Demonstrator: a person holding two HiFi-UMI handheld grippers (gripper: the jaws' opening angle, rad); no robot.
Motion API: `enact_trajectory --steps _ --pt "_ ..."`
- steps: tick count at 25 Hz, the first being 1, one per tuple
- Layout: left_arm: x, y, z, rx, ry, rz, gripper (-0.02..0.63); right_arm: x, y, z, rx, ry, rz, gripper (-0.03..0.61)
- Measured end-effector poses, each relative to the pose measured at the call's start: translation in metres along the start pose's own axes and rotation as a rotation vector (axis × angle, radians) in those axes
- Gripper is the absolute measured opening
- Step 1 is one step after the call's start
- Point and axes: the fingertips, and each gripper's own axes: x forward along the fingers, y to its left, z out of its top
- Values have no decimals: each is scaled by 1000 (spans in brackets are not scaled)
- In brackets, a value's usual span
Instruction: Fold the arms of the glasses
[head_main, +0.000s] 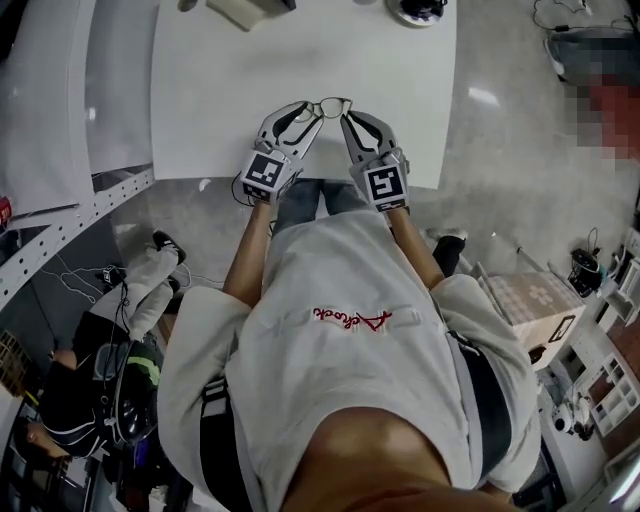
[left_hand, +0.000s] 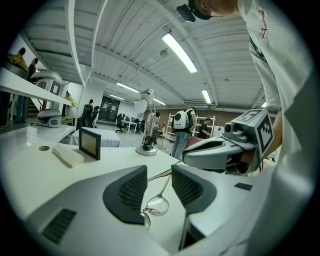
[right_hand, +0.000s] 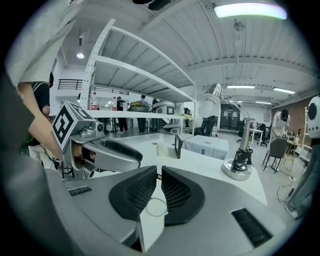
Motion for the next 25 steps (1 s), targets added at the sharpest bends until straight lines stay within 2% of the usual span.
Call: enact_trajectory --steps 10,16,19,21,25 --pt "32 -15 -10 39 45 -93 153 -2 -12 0 27 1 -11 45" --pt "48 -13 -37 6 157 -110 153 -2 -18 -4 43 3 -9 38" --pt "50 -17 -46 22 207 -119 153 -1 -20 -4 41 7 -15 37" --pt "43 -20 -42 35 194 -100 153 0 -21 -3 43 8 -17 36" --pt "28 -21 -16 39 100 -54 153 -1 -25 0 50 5 -22 35"
